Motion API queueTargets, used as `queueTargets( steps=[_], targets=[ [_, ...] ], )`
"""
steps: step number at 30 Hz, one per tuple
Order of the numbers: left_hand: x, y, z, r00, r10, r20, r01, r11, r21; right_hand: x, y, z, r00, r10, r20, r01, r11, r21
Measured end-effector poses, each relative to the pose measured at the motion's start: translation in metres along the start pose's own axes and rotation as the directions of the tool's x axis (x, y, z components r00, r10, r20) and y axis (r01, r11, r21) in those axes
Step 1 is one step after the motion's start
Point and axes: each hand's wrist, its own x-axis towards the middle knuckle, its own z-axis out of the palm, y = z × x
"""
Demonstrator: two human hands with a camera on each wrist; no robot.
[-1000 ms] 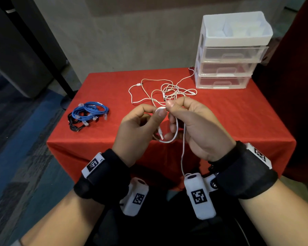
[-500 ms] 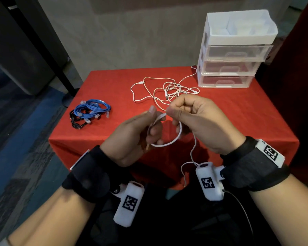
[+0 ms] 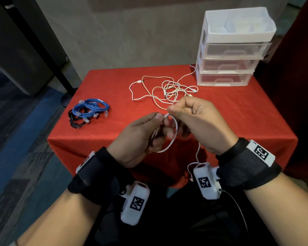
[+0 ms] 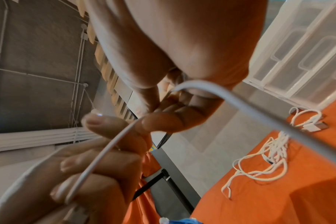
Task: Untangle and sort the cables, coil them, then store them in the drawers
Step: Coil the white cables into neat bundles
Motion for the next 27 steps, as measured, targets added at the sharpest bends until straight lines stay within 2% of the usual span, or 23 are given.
queueTargets(
  steps=[2,4,7,10,13,16,18,20,22,23,24,25,27],
  targets=[
    [0.000,-0.001,0.001,0.999,-0.037,-0.023,0.037,0.999,-0.010,-0.001,0.005,0.000,0.999,0.025,-0.044,-0.027,0.999,-0.046],
    [0.003,0.001,-0.004,0.995,-0.032,-0.094,0.025,0.997,-0.073,-0.002,0.012,0.003,0.996,0.045,-0.076,-0.049,0.997,-0.057],
    [0.011,0.012,-0.016,0.984,0.016,-0.180,-0.057,0.973,-0.224,-0.005,0.026,0.008,0.994,0.055,-0.089,-0.072,0.978,-0.195],
    [0.016,0.013,-0.022,0.966,0.068,-0.249,-0.150,0.932,-0.330,-0.011,0.038,0.013,0.997,0.047,-0.067,-0.070,0.911,-0.407],
    [0.024,0.002,-0.021,0.931,0.157,-0.331,-0.243,0.941,-0.236,-0.017,0.043,0.016,0.997,0.064,0.048,-0.030,0.859,-0.511],
    [0.030,-0.010,-0.016,0.857,0.224,-0.464,-0.254,0.967,-0.003,-0.022,0.040,0.015,0.977,0.076,0.201,0.070,0.772,-0.632],
    [0.030,-0.015,-0.013,0.854,0.277,-0.441,-0.202,0.957,0.210,-0.027,0.030,0.014,0.949,0.078,0.307,0.148,0.747,-0.648],
    [0.027,-0.018,-0.012,0.890,0.297,-0.346,-0.156,0.911,0.381,-0.027,0.018,0.008,0.940,0.041,0.339,0.194,0.753,-0.629],
    [0.022,-0.018,-0.013,0.923,0.321,-0.214,-0.128,0.778,0.615,-0.022,0.006,-0.003,0.946,-0.009,0.324,0.208,0.784,-0.584],
    [0.020,-0.018,-0.012,0.936,0.316,-0.154,-0.122,0.703,0.701,-0.019,0.002,-0.008,0.950,-0.040,0.310,0.217,0.798,-0.562],
    [0.017,-0.016,-0.009,0.947,0.300,-0.114,-0.122,0.664,0.738,-0.015,-0.001,-0.013,0.954,-0.082,0.288,0.234,0.805,-0.545],
    [0.014,-0.014,-0.006,0.962,0.252,-0.105,-0.108,0.704,0.702,-0.011,-0.002,-0.016,0.958,-0.123,0.259,0.247,0.815,-0.524],
    [0.009,-0.007,0.002,0.986,0.140,-0.094,-0.075,0.863,0.500,-0.004,-0.001,-0.020,0.974,-0.150,0.168,0.209,0.881,-0.425]
  ],
)
